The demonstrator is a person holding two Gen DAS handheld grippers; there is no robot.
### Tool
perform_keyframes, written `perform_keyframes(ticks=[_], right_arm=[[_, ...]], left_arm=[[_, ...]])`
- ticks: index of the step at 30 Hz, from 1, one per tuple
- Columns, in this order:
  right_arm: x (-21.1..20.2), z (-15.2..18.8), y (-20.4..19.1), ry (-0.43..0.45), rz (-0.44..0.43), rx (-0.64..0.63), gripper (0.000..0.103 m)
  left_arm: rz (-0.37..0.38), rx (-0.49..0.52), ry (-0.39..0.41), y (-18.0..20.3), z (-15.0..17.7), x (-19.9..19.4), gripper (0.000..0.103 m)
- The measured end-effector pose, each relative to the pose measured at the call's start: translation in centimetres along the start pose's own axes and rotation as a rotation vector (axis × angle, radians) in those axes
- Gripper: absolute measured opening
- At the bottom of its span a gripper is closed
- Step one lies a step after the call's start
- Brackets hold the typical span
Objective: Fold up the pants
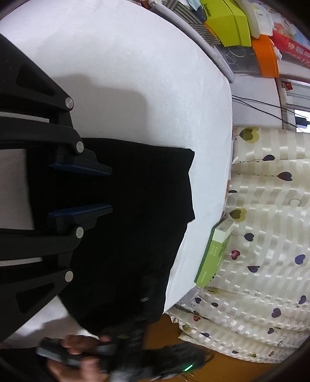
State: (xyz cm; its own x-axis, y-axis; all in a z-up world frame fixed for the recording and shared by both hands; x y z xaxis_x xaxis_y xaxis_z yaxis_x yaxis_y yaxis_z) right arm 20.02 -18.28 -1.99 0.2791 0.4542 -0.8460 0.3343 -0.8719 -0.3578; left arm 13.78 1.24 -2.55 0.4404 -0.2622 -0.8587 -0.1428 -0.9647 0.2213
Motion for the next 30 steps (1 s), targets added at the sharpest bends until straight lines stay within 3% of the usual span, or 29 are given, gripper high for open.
perform_keyframes(ticks=[6, 10, 22, 24, 26, 30], right_arm=[[-1.0, 6.4, -1.5, 0.006, 0.147, -0.145, 0.017], [-2.3, 7.8, -1.0, 0.009, 0.222, -0.128, 0.018], [-5.5, 11.6, -2.0, 0.068, 0.238, -0.173, 0.018], [-6.2, 11.9, -1.6, 0.093, 0.247, -0.166, 0.021], [-6.7, 12.1, -1.2, 0.106, 0.255, -0.155, 0.039], [-7.6, 12.7, -0.3, 0.124, 0.264, -0.133, 0.041]], left_arm=[[0.004, 0.02, -0.001, 2.2, 2.4, -0.6, 0.027], [-0.052, 0.06, 0.008, 3.4, 3.3, -0.8, 0.027], [0.001, 0.108, -0.026, 7.9, 6.3, -1.2, 0.027], [0.0, 0.115, -0.018, 8.5, 6.4, -1.5, 0.027], [-0.005, 0.123, -0.014, 9.1, 6.4, -1.6, 0.027], [-0.007, 0.141, -0.012, 10.4, 6.8, -1.6, 0.027]])
Point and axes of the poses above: each gripper's, at about its wrist camera, not at the fingertips, and x roughly the way its jaws point, y to its right, z to its underside, the point moved 7 cm from there along x, roughly the way its jaws point, and after that the axes turned 14 degrees about -y, right-handed, at the moved point
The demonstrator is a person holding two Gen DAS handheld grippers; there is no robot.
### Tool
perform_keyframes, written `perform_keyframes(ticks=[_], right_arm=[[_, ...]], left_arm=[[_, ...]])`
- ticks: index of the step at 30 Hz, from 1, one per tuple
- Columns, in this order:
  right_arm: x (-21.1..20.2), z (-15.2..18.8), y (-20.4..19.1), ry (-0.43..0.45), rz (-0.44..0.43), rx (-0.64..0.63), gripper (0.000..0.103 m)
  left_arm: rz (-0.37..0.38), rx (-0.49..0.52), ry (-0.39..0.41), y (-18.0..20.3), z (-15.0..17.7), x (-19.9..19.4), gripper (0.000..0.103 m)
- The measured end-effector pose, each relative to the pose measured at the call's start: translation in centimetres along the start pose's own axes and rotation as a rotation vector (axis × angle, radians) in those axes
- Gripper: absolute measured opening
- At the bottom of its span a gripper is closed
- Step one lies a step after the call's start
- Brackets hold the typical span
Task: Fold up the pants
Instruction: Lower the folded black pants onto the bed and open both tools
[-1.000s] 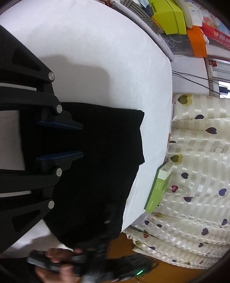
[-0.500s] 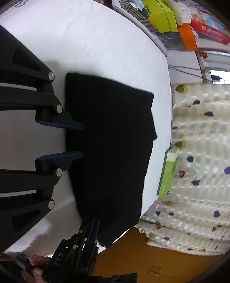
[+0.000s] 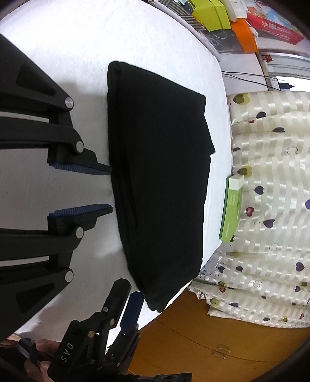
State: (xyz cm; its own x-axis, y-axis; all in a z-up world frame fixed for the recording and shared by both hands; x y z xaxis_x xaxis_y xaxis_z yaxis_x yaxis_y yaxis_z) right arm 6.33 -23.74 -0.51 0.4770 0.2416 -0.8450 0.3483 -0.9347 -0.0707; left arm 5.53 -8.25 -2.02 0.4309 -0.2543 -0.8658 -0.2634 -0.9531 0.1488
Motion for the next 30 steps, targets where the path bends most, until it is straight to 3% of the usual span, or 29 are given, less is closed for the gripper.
perform_keyframes(ticks=[8, 15, 20, 25, 30], right_arm=[[-0.4, 1.7, 3.3, -0.005, -0.001, 0.073, 0.041], [-0.8, 2.6, 7.3, 0.001, -0.028, 0.196, 0.041], [-0.9, 2.8, 11.1, 0.012, -0.101, 0.364, 0.052], [-0.3, 2.6, 13.2, 0.014, -0.21, 0.503, 0.052], [0.4, 1.9, 14.7, 0.017, -0.218, 0.592, 0.052]], left_arm=[[-0.003, 0.021, -0.001, 1.6, 0.1, 0.1, 0.027], [-0.014, -0.013, 0.049, 1.3, -1.2, -0.4, 0.027], [-0.038, -0.02, 0.069, 0.4, -2.3, -0.4, 0.027], [-0.065, -0.029, 0.094, -0.5, -3.6, -0.3, 0.027], [-0.065, -0.045, 0.067, -1.1, -4.1, 1.2, 0.027]])
Point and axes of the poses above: each gripper's, at about its wrist camera, not at the fingertips, and x roughly the way its jaws point, y to its right, z to its underside, the point moved 7 cm from there along x, roughly the way its jaws point, and after that the axes turned 14 degrees about -y, right-handed, at the moved point
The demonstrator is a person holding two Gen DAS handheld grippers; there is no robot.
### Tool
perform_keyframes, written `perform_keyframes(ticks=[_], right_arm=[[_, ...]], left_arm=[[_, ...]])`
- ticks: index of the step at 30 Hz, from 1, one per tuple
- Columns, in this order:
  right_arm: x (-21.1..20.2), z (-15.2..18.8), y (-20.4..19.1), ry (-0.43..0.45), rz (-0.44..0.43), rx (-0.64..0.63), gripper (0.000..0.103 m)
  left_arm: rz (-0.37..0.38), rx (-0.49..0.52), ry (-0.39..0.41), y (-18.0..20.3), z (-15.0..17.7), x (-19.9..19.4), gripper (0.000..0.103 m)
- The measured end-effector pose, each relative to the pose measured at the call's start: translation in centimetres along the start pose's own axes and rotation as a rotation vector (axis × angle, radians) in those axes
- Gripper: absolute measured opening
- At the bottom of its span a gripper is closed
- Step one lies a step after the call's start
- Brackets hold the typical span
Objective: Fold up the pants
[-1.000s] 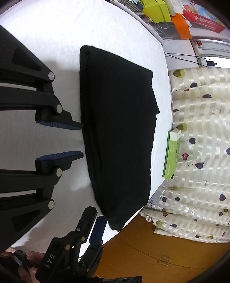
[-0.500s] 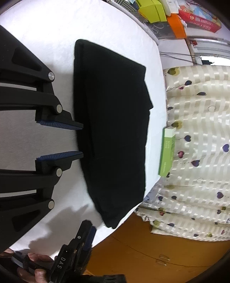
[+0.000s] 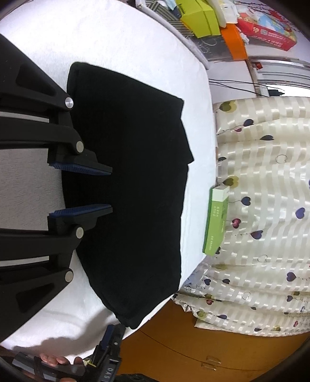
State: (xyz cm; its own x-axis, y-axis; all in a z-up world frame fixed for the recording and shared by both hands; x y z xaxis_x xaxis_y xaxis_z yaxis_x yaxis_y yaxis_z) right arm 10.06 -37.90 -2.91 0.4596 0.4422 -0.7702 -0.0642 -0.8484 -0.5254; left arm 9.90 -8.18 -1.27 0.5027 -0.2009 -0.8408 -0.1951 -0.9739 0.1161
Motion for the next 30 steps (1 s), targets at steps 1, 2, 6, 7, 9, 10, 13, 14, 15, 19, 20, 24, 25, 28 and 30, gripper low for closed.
perform_keyframes(ticks=[1, 2, 6, 7, 9, 10, 13, 14, 15, 19, 20, 24, 25, 28, 30], right_arm=[[0.0, -0.3, 0.2, 0.0, -0.001, 0.013, 0.052], [0.0, -0.5, 0.5, 0.002, -0.014, 0.038, 0.052], [0.0, -1.0, 1.2, 0.018, -0.061, 0.11, 0.052], [0.1, -1.2, 1.3, 0.022, -0.074, 0.125, 0.052], [0.2, -1.7, 1.6, 0.028, -0.094, 0.156, 0.052], [0.2, -1.8, 1.7, 0.03, -0.105, 0.173, 0.052], [0.1, -2.1, 2.1, 0.047, -0.144, 0.225, 0.052], [0.1, -2.2, 2.2, 0.052, -0.147, 0.234, 0.052], [0.0, -2.3, 2.3, 0.058, -0.148, 0.247, 0.053], [-0.1, -2.9, 2.9, 0.085, -0.164, 0.296, 0.053], [0.0, -3.1, 2.9, 0.086, -0.158, 0.295, 0.052], [0.3, -3.4, 2.4, 0.086, -0.102, 0.243, 0.053], [0.3, -3.3, 2.3, 0.092, -0.096, 0.235, 0.053], [0.0, -2.5, 2.5, 0.115, -0.086, 0.242, 0.052], [0.2, -2.4, 2.1, 0.128, -0.052, 0.225, 0.053]], left_arm=[[0.001, 0.0, -0.01, 0.0, 0.1, 0.3, 0.027], [0.004, 0.003, -0.021, 0.1, 0.2, 0.5, 0.027], [0.027, 0.005, -0.042, 0.1, 0.3, 0.9, 0.027], [0.029, 0.003, -0.052, 0.1, 0.4, 1.1, 0.027], [0.038, -0.004, -0.058, 0.0, 0.4, 1.2, 0.027], [0.041, -0.005, -0.058, 0.0, 0.4, 1.2, 0.027], [0.039, -0.004, -0.06, 0.0, 0.5, 1.2, 0.027], [0.041, -0.005, -0.062, 0.0, 0.5, 1.2, 0.027], [0.041, -0.005, -0.062, 0.0, 0.5, 1.2, 0.027], [0.042, -0.005, -0.063, -0.1, 0.5, 1.2, 0.027], [0.042, -0.006, -0.063, -0.1, 0.5, 1.2, 0.027], [0.045, -0.009, -0.064, -0.3, 0.5, 1.3, 0.027], [0.048, -0.011, -0.064, -0.3, 0.5, 1.3, 0.028], [0.052, -0.015, -0.064, -0.4, 0.6, 1.3, 0.028], [0.053, -0.015, -0.066, -0.4, 0.6, 1.3, 0.028]])
Point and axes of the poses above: each gripper's, at about its wrist camera, not at the fingertips, and x roughly the way its jaws point, y to its right, z to its underside, the point moved 7 cm from there along x, roughly the way its jaws point, and after that the axes turned 14 degrees about -y, right-handed, at the moved point
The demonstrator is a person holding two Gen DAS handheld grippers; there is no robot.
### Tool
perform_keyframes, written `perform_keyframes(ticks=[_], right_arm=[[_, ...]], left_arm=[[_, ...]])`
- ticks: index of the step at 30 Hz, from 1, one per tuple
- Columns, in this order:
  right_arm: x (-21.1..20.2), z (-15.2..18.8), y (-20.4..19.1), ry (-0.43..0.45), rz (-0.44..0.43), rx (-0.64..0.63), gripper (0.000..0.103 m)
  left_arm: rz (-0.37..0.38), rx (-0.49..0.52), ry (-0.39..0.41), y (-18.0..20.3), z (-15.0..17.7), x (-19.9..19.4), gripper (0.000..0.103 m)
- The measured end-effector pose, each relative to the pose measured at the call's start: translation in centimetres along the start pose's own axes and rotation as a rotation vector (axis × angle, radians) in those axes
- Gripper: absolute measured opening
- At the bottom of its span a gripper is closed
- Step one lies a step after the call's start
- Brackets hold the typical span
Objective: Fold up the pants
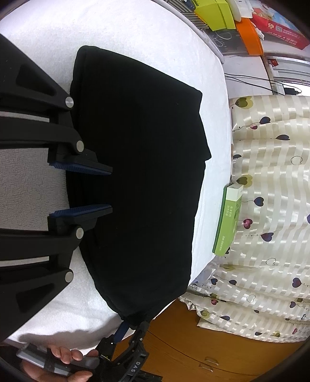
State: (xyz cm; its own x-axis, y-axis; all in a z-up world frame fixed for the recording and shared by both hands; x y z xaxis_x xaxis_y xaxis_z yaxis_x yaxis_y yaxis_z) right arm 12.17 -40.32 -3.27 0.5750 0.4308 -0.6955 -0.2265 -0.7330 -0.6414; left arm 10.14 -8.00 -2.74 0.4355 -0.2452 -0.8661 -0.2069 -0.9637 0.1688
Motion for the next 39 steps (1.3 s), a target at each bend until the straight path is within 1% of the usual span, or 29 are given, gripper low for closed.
perform_keyframes(ticks=[2, 6, 7, 8, 9, 10, 13, 17, 19, 25, 31, 35, 39], right_arm=[[0.5, -0.4, -0.6, -0.007, 0.029, -0.021, 0.055], [1.3, -1.5, -1.0, -0.03, 0.002, -0.013, 0.055], [1.5, -1.6, -1.2, -0.038, -0.007, -0.031, 0.049], [1.8, -1.6, -1.4, -0.045, -0.01, -0.041, 0.028], [2.1, -1.5, -1.6, -0.057, -0.012, -0.053, 0.024], [2.2, -1.5, -1.8, -0.064, -0.022, -0.061, 0.023], [1.3, -1.6, -3.5, -0.043, -0.051, -0.118, 0.021], [-0.5, -2.2, -7.4, -0.017, -0.105, -0.213, 0.02], [-0.7, -2.3, -9.6, -0.019, -0.125, -0.262, 0.02], [-0.1, -1.4, -15.6, -0.045, -0.168, -0.387, 0.02], [1.4, 1.4, -22.6, -0.091, -0.206, -0.552, 0.02], [3.5, 3.9, -25.9, -0.142, -0.209, -0.631, 0.02], [6.5, 6.8, -27.9, -0.209, -0.214, -0.68, 0.02]], left_arm=[[0.002, 0.0, -0.001, 0.0, 0.1, 0.0, 0.028], [0.008, -0.003, -0.002, 0.0, 0.0, 0.1, 0.028], [0.007, -0.003, -0.002, 0.0, 0.0, 0.1, 0.028], [0.005, -0.002, -0.002, 0.0, 0.0, 0.1, 0.029], [0.004, -0.001, -0.002, 0.0, 0.0, 0.1, 0.029], [0.001, 0.001, -0.003, 0.0, -0.1, 0.1, 0.029], [0.004, 0.0, 0.0, 0.0, -0.1, 0.0, 0.029], [0.015, -0.03, 0.035, -0.4, 0.1, -1.0, 0.029], [0.023, -0.041, 0.044, -0.7, 0.5, -1.7, 0.029], [0.003, -0.074, 0.056, -2.6, 1.8, -3.1, 0.029], [-0.027, -0.146, 0.072, -6.0, 2.7, -4.3, 0.029], [-0.048, -0.195, 0.09, -8.4, 3.5, -5.3, 0.029], [-0.065, -0.237, 0.104, -10.5, 4.5, -6.2, 0.029]])
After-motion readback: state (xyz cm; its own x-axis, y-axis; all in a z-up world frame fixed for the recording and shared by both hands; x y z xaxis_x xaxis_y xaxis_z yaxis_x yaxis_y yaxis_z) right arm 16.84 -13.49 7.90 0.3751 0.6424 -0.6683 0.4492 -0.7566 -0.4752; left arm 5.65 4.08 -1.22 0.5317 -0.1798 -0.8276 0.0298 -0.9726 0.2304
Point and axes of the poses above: each gripper's, at about its wrist camera, not at the fingertips, and x roughly the way its jaws point, y to its right, z to its underside, the point moved 7 cm from there along x, roughly the way its jaws point, and after that the axes turned 14 degrees about -y, right-handed, at the moved point
